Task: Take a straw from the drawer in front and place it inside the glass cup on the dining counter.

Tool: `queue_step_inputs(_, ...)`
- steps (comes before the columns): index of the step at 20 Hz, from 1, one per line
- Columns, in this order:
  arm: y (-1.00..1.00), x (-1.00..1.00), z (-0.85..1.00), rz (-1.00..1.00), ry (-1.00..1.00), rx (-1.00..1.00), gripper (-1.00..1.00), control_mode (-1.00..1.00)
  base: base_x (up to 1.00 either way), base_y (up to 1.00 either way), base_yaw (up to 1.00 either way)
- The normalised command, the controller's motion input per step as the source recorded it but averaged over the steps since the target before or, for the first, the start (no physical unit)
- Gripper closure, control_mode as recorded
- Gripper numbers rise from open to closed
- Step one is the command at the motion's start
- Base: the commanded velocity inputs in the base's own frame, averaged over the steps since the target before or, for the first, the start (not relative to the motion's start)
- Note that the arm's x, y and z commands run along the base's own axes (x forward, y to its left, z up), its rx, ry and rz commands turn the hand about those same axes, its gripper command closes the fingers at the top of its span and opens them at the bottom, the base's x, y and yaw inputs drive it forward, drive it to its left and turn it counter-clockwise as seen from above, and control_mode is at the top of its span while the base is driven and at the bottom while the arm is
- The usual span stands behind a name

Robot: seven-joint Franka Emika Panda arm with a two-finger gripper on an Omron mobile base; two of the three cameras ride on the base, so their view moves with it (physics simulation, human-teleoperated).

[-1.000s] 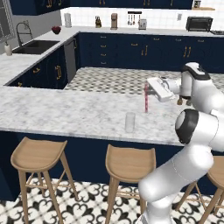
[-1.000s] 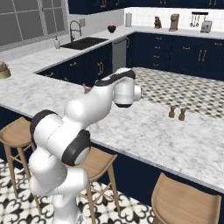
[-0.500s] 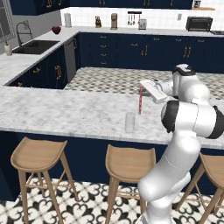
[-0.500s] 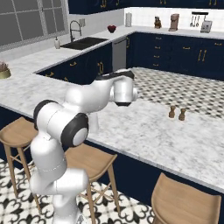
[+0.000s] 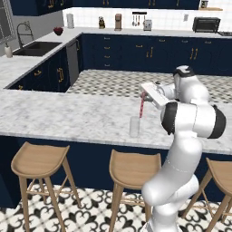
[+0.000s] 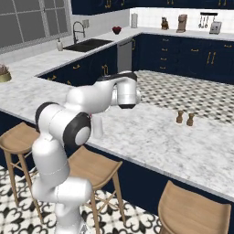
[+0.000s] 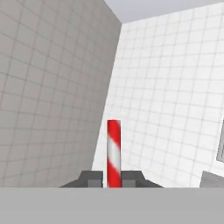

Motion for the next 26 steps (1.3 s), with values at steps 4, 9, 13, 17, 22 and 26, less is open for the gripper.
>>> queue_step_inputs(4,-0.03,0.0,-0.13,0.06,0.0,0.03,1.0,-1.0,0.0,0.0,0.0)
queue_step_inputs(9,-0.15,0.23,0.0,0.03,0.0,0.1,1.0,-1.0,0.0,0.0,0.0)
queue_step_inputs(13,-0.2,0.4,0.0,0.0,0.0,0.09,1.0,-1.0,0.0,0.0,0.0)
queue_step_inputs(17,-0.02,0.44,-0.19,0.0,0.02,0.01,1.0,-1.0,0.0,0.0,0.0)
queue_step_inputs(22,0.0,0.44,-0.42,0.0,0.06,0.0,1.0,-1.0,0.0,0.0,0.0)
queue_step_inputs(26,0.0,0.32,-0.05,0.0,0.0,0.0,1.0,-1.0,0.0,0.0,0.0)
